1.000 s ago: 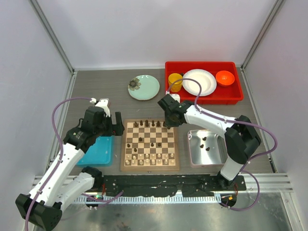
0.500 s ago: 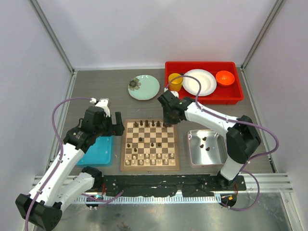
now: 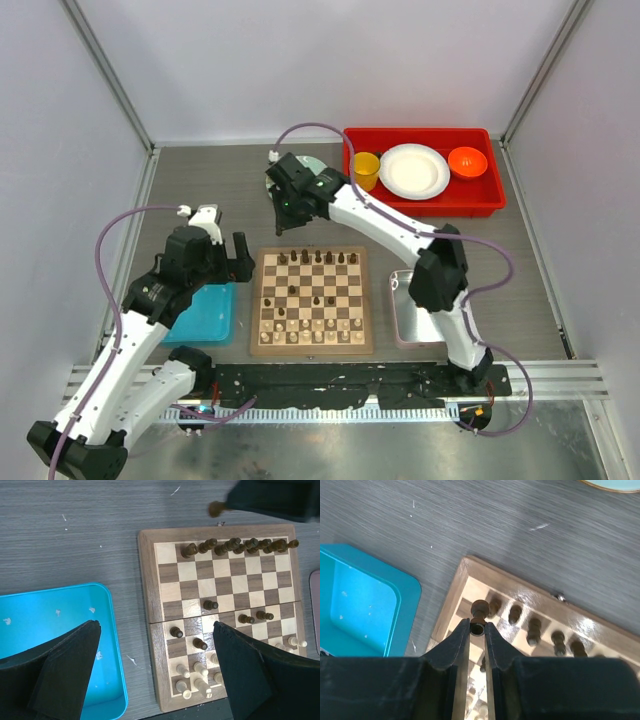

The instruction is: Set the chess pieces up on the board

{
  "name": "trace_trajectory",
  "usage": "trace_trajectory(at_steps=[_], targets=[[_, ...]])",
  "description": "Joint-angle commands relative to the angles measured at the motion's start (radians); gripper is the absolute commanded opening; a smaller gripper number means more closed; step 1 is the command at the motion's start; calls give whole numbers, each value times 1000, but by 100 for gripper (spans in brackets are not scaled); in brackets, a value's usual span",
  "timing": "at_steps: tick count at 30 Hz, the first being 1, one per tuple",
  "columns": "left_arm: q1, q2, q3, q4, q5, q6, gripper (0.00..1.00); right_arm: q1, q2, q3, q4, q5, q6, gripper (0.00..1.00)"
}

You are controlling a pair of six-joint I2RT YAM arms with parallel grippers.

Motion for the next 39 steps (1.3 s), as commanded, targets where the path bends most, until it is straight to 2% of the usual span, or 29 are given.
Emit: trace_trajectory(at_steps=[1,7,39], targets=[[5,-15,7,38,-17,-6,100,16,177,256,-121,-76,-58,1],[4,-15,6,43,-12,-5,100,35,307,387,-148,-127,-81,1],[4,-4,0,51,-6,-3,100,52,363,320,-150,-144,-150,1]])
